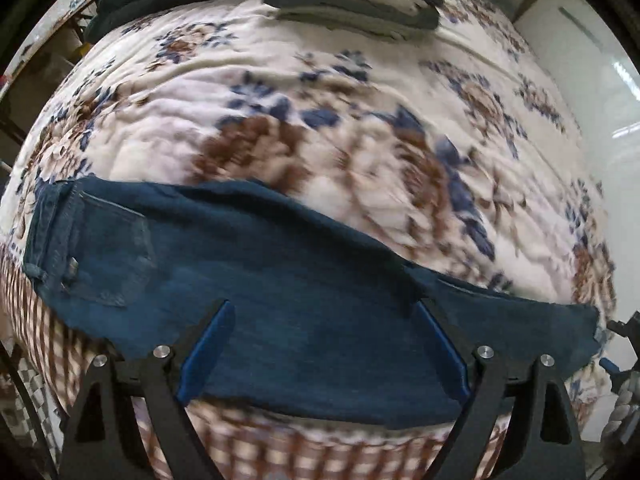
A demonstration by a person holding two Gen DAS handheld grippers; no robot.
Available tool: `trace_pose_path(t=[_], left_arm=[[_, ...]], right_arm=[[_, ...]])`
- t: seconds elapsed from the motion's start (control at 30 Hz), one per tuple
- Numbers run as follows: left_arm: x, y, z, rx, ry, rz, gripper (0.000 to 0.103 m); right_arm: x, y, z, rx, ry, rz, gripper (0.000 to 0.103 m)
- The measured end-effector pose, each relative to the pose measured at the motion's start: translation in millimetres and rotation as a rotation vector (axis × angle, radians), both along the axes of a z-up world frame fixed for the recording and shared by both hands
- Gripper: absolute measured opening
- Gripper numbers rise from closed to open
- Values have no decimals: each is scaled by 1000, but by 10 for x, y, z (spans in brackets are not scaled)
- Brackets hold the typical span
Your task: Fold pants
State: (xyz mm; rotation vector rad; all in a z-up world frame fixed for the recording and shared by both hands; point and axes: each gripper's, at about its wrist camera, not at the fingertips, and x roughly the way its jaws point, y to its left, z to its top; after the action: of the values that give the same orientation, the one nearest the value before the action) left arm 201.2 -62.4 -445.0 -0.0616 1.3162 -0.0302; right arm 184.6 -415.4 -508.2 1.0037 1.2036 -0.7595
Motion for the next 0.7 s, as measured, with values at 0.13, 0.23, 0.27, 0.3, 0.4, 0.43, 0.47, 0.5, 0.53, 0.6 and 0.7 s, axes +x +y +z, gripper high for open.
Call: trace_pose_path(t=[0.13, 0.23, 0.27, 0.3, 0.4, 0.43, 0.47, 0.5, 0.53, 0.6, 0.7], left_arm=[[-151, -284, -194, 64, 47, 74, 91], [-269, -284, -272, 131, 58, 142, 91], [-296, -280, -286, 149, 60, 156, 91], [-323, -260, -294, 165, 63, 171, 91], [-367, -201, -288, 197, 55, 201, 91], [-368, -187, -291, 206, 52, 205, 91], [-367, -180, -310, 219, 54, 206, 91], [-369, -175, -323, 226, 58, 208, 91], [-375, -167, -329, 224, 61, 214, 91], [-375, -159, -344, 214, 63, 218, 91], [-395, -202, -318, 222, 44, 204, 91]], right_arm=[[-41, -358, -608, 90, 24, 68, 39], [21, -359, -717, 34, 75, 182, 7], [7, -361, -662, 12, 65, 194, 6], [-40, -384, -552, -15, 36, 187, 6], [-234, -522, -327, -62, -25, 110, 4], [-316, -625, -353, -41, -33, 83, 4], [-337, -666, -439, -10, -29, 81, 4], [-328, -666, -554, 24, -13, 94, 5], [-339, -675, -666, 63, 26, 128, 6], [-375, -748, -729, 115, 82, 191, 18], [-329, -761, -415, 78, 112, 241, 47]])
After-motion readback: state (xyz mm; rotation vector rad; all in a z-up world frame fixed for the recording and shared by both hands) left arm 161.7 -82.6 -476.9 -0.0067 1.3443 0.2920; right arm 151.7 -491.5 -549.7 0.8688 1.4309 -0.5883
